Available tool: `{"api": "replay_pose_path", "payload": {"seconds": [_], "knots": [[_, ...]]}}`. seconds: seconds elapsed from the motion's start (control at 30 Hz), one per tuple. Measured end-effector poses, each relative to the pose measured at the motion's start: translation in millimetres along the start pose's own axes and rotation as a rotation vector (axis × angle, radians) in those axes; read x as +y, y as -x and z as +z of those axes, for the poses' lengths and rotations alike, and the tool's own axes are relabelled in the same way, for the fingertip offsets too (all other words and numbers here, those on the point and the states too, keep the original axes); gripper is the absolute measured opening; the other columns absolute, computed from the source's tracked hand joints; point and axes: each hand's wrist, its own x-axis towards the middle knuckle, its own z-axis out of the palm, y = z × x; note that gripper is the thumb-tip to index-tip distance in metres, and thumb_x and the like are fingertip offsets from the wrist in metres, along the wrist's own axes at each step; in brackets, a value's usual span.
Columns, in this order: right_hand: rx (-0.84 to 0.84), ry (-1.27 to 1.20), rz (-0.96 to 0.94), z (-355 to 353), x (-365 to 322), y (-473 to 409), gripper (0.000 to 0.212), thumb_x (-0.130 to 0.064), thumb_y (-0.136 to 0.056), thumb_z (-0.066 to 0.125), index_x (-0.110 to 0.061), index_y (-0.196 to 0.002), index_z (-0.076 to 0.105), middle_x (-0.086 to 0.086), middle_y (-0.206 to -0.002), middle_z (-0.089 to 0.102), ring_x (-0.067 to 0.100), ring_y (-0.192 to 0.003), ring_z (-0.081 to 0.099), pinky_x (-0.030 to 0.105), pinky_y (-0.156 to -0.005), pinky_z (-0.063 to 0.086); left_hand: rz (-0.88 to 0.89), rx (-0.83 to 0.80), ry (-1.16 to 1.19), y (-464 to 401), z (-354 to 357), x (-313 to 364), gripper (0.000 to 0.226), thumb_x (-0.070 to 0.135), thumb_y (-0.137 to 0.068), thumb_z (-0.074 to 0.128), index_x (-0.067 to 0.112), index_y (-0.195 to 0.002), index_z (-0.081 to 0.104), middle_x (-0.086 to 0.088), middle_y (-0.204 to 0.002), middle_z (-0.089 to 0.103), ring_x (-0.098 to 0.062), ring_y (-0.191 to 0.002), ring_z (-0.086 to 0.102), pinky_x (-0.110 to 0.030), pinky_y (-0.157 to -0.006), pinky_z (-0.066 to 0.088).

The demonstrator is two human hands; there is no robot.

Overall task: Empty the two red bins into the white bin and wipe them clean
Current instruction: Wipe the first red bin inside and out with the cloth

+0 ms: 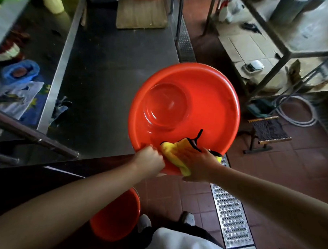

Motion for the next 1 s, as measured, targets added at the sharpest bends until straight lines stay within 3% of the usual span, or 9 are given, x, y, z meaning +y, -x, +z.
{"api": "replay_pose_path", "payload": {"seconds": [0.13, 0.2, 0.27, 0.4, 0.5, 0.6, 0.67, 0.83, 1.0], "knots": [[0.113, 0.172, -0.022, -13, 18, 11, 0.075, -0.052, -0.065, 0.077, -0.024, -0.133, 0.060, 0.002, -0.124, 0.066, 0.033, -0.126, 0.057, 0.044, -0.083, 0.055, -0.007, 0.030, -0.025, 13, -2, -26, 0.044, 0.057, -0.088, 0.053, 0.018, -0.088, 0.073, 0.001, -0.080, 0.073, -0.019, -0.076, 0.068, -0.029, -0.073, 0.044], [0.060, 0.293, -0.013, -19, 26, 15, 0.069, -0.046, -0.070, 0.075, -0.024, -0.134, 0.058, 0.003, -0.124, 0.065, 0.035, -0.130, 0.053, 0.044, -0.086, 0.053, -0.003, 0.005, -0.012, 18, 0, -37, 0.031, 0.039, -0.093, 0.052, 0.016, -0.098, 0.072, -0.004, -0.092, 0.073, -0.023, -0.087, 0.068, -0.035, -0.085, 0.043], [0.006, 0.363, -0.038, -23, 32, 16, 0.065, -0.036, -0.080, 0.066, -0.023, -0.142, 0.049, 0.003, -0.131, 0.060, 0.036, -0.135, 0.047, 0.046, -0.091, 0.049, -0.029, 0.003, -0.091, 24, 0, -50, 0.030, 0.036, -0.094, 0.051, 0.016, -0.105, 0.071, -0.007, -0.101, 0.072, -0.026, -0.096, 0.067, -0.044, -0.099, 0.039], [-0.053, 0.369, -0.020, -29, 22, 14, 0.055, -0.025, -0.087, 0.051, -0.019, -0.142, 0.046, 0.006, -0.130, 0.058, 0.037, -0.129, 0.050, 0.048, -0.092, 0.045, -0.116, -0.168, -0.138, 21, -3, -57, 0.075, 0.064, -0.089, 0.051, 0.007, -0.137, 0.052, -0.021, -0.136, 0.055, -0.043, -0.130, 0.047, -0.064, -0.114, 0.014], [0.038, 0.383, -0.062, -27, 20, 18, 0.050, -0.023, -0.084, 0.052, -0.020, -0.133, 0.057, 0.003, -0.120, 0.065, 0.032, -0.117, 0.060, 0.044, -0.085, 0.050, -0.173, -0.109, -0.002, 9, -3, -22, 0.101, 0.076, -0.085, 0.042, -0.002, -0.149, 0.028, -0.029, -0.149, 0.036, -0.051, -0.137, 0.032, -0.069, -0.112, 0.012], [0.124, 0.376, -0.074, -25, 22, 20, 0.047, -0.023, -0.078, 0.058, -0.023, -0.124, 0.066, -0.001, -0.110, 0.069, 0.027, -0.103, 0.066, 0.040, -0.076, 0.052, -0.251, -0.072, 0.167, -12, -2, 24, 0.103, 0.080, -0.083, 0.034, -0.002, -0.145, 0.036, -0.029, -0.144, 0.042, -0.051, -0.133, 0.036, -0.063, -0.111, 0.021], [0.087, 0.338, -0.070, -20, 23, 17, 0.052, -0.025, -0.083, 0.055, -0.022, -0.135, 0.056, 0.000, -0.124, 0.063, 0.029, -0.115, 0.060, 0.042, -0.085, 0.049, -0.328, -0.037, 0.267, -24, -4, 38, 0.095, 0.080, -0.084, 0.034, 0.001, -0.132, 0.052, -0.026, -0.131, 0.055, -0.047, -0.123, 0.047, -0.055, -0.105, 0.031], [0.056, 0.084, 0.052, -16, 16, 13, 0.068, -0.072, -0.092, 0.032, -0.041, -0.153, 0.029, -0.003, -0.152, 0.042, 0.025, -0.142, 0.035, 0.042, -0.105, 0.033, -0.272, 0.089, 0.229, -24, 1, 38, 0.071, 0.079, -0.080, 0.048, 0.012, -0.078, 0.074, -0.015, -0.077, 0.072, -0.032, -0.074, 0.068, -0.037, -0.077, 0.051], [-0.008, -0.035, 0.160, -6, -2, -13, 0.058, -0.066, -0.097, 0.027, -0.048, -0.152, 0.023, -0.005, -0.159, 0.031, 0.028, -0.146, 0.024, 0.048, -0.109, 0.029, -0.240, 0.210, 0.198, -19, 2, 36, 0.064, 0.073, -0.072, 0.063, 0.010, -0.066, 0.072, -0.015, -0.062, 0.066, -0.032, -0.061, 0.065, -0.037, -0.066, 0.054]]}}
